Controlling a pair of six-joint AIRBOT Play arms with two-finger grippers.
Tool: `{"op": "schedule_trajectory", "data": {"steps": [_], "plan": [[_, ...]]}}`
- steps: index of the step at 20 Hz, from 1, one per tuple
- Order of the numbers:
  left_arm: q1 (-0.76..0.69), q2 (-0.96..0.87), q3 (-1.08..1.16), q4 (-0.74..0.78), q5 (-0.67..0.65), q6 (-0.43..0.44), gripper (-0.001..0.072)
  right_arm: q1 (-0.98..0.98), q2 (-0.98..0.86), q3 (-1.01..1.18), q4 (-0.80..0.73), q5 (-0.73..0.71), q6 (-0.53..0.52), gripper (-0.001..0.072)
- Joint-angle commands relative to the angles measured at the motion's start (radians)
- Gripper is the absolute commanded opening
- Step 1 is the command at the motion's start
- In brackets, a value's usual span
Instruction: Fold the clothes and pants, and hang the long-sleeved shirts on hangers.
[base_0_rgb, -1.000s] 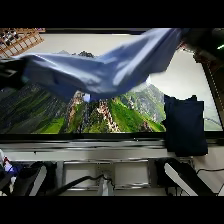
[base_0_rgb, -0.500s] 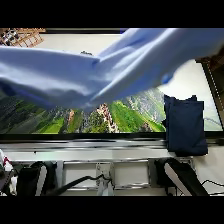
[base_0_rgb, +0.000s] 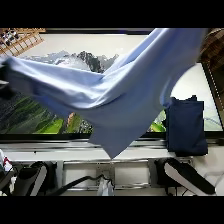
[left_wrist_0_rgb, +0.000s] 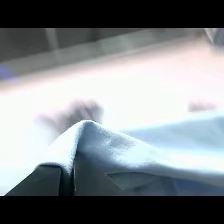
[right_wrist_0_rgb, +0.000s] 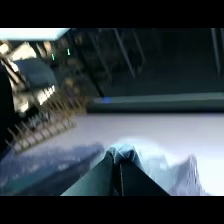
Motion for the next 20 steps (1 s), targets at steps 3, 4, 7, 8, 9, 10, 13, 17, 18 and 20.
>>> {"op": "schedule_trajectory", "data": {"steps": [3,4,7,8,9,10,13,17,18,20], "plan": [[-0.001,-0.603,0.001,-0.216,-0.103,0.000,0.0012,0.011,-0.464,0.001,-0.007,0.039,0.078,0.0025],[0.000,-0.715,0.001,-0.300,-0.045,0.000,0.0026,0.021,-0.549,0.002,-0.002,0.013,0.079,0.0037],[0.042,-0.954,0.018,-0.783,-0.063,0.053,0.0709,0.040,-0.673,0.002,0.072,-0.043,0.081,0.0469],[0.066,-0.990,0.018,-0.956,-0.138,0.146,0.0705,0.044,-0.676,0.002,0.072,-0.044,0.080,0.0467],[0.093,-1.001,0.018,-1.065,-0.201,0.171,0.0701,0.044,-0.670,0.002,0.071,-0.035,0.071,0.0456],[0.119,-0.996,0.018,-1.105,-0.243,0.177,0.0687,0.044,-0.660,0.002,0.066,-0.010,0.059,0.0445],[0.203,-0.936,0.018,-1.014,-0.378,0.172,0.0560,0.043,-0.620,0.002,-0.035,0.098,0.039,0.0354],[0.240,-0.782,-0.012,-0.666,-0.376,0.045,0.0405,0.045,-0.571,-0.004,-0.088,0.222,0.038,0.0345],[0.236,-0.741,-0.029,-0.579,-0.348,0.010,0.0406,0.045,-0.551,-0.017,-0.088,0.231,0.037,0.0340],[0.205,-0.669,-0.076,-0.425,-0.291,-0.048,0.0406,0.044,-0.499,-0.068,-0.099,0.232,0.035,0.0331]]}}
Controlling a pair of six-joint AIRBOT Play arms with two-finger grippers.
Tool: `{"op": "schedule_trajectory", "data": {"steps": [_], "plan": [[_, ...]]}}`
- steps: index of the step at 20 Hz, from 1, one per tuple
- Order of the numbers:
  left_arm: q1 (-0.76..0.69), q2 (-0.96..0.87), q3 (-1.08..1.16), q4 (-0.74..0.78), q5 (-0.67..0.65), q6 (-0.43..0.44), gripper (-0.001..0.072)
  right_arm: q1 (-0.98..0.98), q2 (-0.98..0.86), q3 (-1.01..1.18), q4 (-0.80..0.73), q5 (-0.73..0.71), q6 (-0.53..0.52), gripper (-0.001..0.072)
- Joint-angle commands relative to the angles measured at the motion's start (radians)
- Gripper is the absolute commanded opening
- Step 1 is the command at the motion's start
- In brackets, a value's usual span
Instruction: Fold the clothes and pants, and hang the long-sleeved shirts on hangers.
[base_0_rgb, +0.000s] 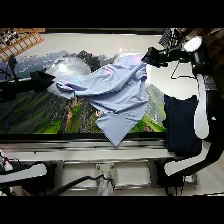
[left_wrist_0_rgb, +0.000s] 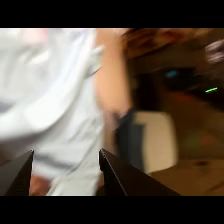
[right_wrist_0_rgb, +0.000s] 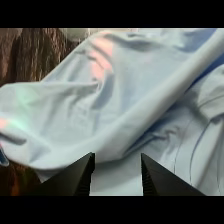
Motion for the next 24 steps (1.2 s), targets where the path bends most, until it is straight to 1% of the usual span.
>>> {"op": "schedule_trajectory", "data": {"steps": [1,2,3,4,6,7,8,9,10,11,12,13,14,15,16,18,21,22,24], "plan": [[-0.036,0.113,-0.073,0.292,0.059,-0.092,0.0406,0.001,0.086,-0.082,-0.047,0.040,-0.004,0.0331],[-0.068,0.122,-0.097,0.317,0.061,-0.090,0.0422,0.001,0.116,-0.126,-0.057,0.031,-0.008,0.0331],[-0.113,0.122,-0.122,0.322,0.069,-0.084,0.0459,0.001,0.147,-0.179,-0.062,0.020,-0.019,0.0331],[-0.167,0.122,-0.139,0.323,0.102,-0.082,0.0475,0.001,0.175,-0.229,-0.061,0.008,-0.029,0.0330],[-0.298,0.117,-0.142,0.360,0.216,-0.068,0.0486,0.001,0.227,-0.323,-0.061,-0.023,-0.030,0.0326],[-0.369,0.117,-0.140,0.401,0.297,-0.068,0.0505,0.001,0.249,-0.360,-0.061,-0.036,-0.030,0.0326],[-0.441,0.117,-0.133,0.475,0.376,-0.068,0.0542,0.001,0.270,-0.393,-0.061,-0.047,-0.030,0.0326],[-0.509,0.117,-0.125,0.570,0.447,-0.069,0.0619,0.001,0.286,-0.417,-0.061,-0.052,-0.031,0.0326],[-0.579,0.117,-0.118,0.685,0.517,-0.074,0.0649,0.001,0.300,-0.438,-0.061,-0.054,-0.033,0.0326],[-0.639,0.117,-0.116,0.800,0.584,-0.106,0.0651,0.001,0.307,-0.449,-0.061,-0.053,-0.039,0.0326],[-0.695,0.115,-0.116,0.940,0.650,-0.180,0.0652,0.001,0.313,-0.458,-0.061,-0.053,-0.042,0.0326],[-0.736,0.111,-0.115,1.078,0.695,-0.278,0.0652,0.001,0.314,-0.459,-0.060,-0.051,-0.046,0.0326],[-0.766,0.101,-0.114,1.220,0.712,-0.385,0.0651,0.001,0.314,-0.459,-0.058,-0.051,-0.047,0.0326],[-0.782,0.087,-0.114,1.321,0.708,-0.463,0.0651,0.001,0.314,-0.459,-0.055,-0.054,-0.049,0.0326],[-0.787,0.067,-0.114,1.385,0.695,-0.523,0.0652,0.001,0.314,-0.459,-0.053,-0.055,-0.053,0.0326],[-0.786,0.027,-0.114,1.429,0.673,-0.575,0.0659,0.001,0.314,-0.459,-0.052,-0.061,-0.057,0.0326],[-0.786,-0.011,-0.111,1.476,0.674,-0.696,0.0659,0.001,0.314,-0.459,-0.052,-0.080,-0.057,0.0326],[-0.786,-0.019,-0.111,1.477,0.673,-0.713,0.0658,0.001,0.314,-0.459,-0.052,-0.084,-0.057,0.0326],[-0.786,-0.035,-0.111,1.476,0.673,-0.716,0.0658,0.001,0.314,-0.459,-0.052,-0.086,-0.057,0.0326]]}}
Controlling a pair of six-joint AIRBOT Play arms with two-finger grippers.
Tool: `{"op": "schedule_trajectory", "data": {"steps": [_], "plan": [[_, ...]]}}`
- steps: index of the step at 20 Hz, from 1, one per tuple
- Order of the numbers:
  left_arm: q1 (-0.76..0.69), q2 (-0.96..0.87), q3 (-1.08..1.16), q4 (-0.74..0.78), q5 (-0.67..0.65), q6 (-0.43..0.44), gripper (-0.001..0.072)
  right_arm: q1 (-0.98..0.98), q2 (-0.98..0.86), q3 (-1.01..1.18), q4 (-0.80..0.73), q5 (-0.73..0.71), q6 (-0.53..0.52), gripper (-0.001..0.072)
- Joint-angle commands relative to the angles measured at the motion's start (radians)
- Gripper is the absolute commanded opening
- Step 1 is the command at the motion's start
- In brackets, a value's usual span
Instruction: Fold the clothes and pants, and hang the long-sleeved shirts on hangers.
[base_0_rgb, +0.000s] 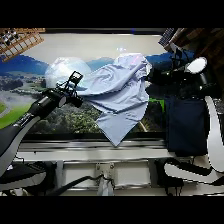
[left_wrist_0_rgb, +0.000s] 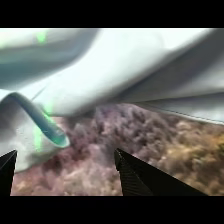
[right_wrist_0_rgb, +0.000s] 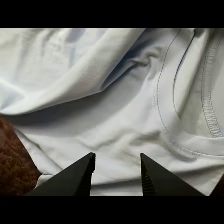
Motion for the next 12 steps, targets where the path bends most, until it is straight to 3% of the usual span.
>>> {"op": "schedule_trajectory", "data": {"steps": [1,3,4,6,8,9,12], "plan": [[-0.005,-0.038,0.001,0.058,0.011,-0.077,0.0654,0.001,0.001,-0.001,0.000,-0.011,-0.002,0.0326],[0.004,-0.064,0.002,0.058,0.035,-0.101,0.0614,0.001,0.001,-0.001,0.003,-0.008,-0.002,0.0325],[0.013,-0.079,0.002,0.057,0.050,-0.125,0.0526,0.001,0.001,-0.001,0.006,-0.006,-0.002,0.0325],[0.032,-0.107,0.007,0.054,0.066,-0.139,0.0441,0.001,0.001,-0.001,0.010,-0.003,-0.002,0.0325],[0.050,-0.113,0.027,0.054,0.039,-0.139,0.0173,0.001,0.001,-0.001,0.010,0.006,-0.002,0.0325],[0.056,-0.105,0.044,0.054,0.011,-0.139,0.0078,0.001,0.001,-0.001,0.009,0.014,-0.002,0.0325],[0.079,-0.023,0.064,0.058,-0.021,-0.126,0.0013,0.001,0.002,-0.002,0.009,0.072,-0.025,0.0324]]}}
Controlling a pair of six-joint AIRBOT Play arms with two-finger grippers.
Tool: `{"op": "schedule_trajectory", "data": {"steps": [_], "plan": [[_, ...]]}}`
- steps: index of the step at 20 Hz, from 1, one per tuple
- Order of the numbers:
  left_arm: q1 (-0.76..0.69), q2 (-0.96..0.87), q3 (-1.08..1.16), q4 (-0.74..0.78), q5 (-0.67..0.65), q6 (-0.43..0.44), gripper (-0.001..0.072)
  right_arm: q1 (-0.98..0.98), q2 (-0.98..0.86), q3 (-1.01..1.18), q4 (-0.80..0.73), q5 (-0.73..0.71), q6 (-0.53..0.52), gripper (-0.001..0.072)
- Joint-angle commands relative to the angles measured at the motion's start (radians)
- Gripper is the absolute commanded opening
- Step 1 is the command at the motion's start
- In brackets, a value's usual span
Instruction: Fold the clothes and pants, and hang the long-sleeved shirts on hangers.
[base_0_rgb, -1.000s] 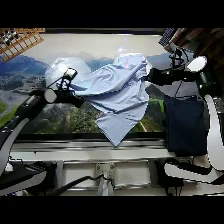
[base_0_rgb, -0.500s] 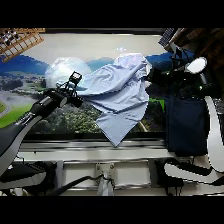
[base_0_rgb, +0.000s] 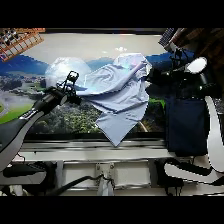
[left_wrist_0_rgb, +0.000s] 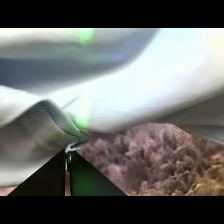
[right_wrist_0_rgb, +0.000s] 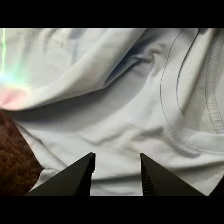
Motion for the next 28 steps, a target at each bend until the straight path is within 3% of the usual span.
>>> {"op": "schedule_trajectory", "data": {"steps": [1,6,10,12,15,19,24,28], "plan": [[0.034,0.091,0.019,0.008,-0.043,0.010,0.0013,0.001,0.005,-0.006,0.000,0.071,-0.020,0.0324],[0.087,0.306,0.019,0.001,-0.115,0.057,0.0011,0.000,0.226,-0.287,-0.014,0.021,-0.002,0.0324],[0.087,0.405,0.019,0.001,-0.153,0.057,0.0011,0.000,0.453,-0.567,-0.082,-0.050,0.161,0.0326],[0.088,0.426,0.018,0.002,-0.176,0.058,0.0011,0.000,0.481,-0.649,-0.121,-0.054,0.217,0.0348],[0.088,0.430,0.018,0.002,-0.202,0.100,0.0010,0.000,0.463,-0.721,-0.113,-0.064,0.231,0.0355],[0.088,0.428,0.018,0.002,-0.200,0.107,0.0011,0.000,0.402,-0.758,-0.088,-0.180,0.248,0.0344],[0.088,0.428,0.018,0.002,-0.132,0.107,0.0010,0.001,0.204,-0.758,0.112,-0.228,0.152,0.0344],[0.088,0.428,0.018,0.002,-0.104,0.106,0.0010,0.001,0.127,-0.752,0.160,-0.294,0.145,0.0343]]}}
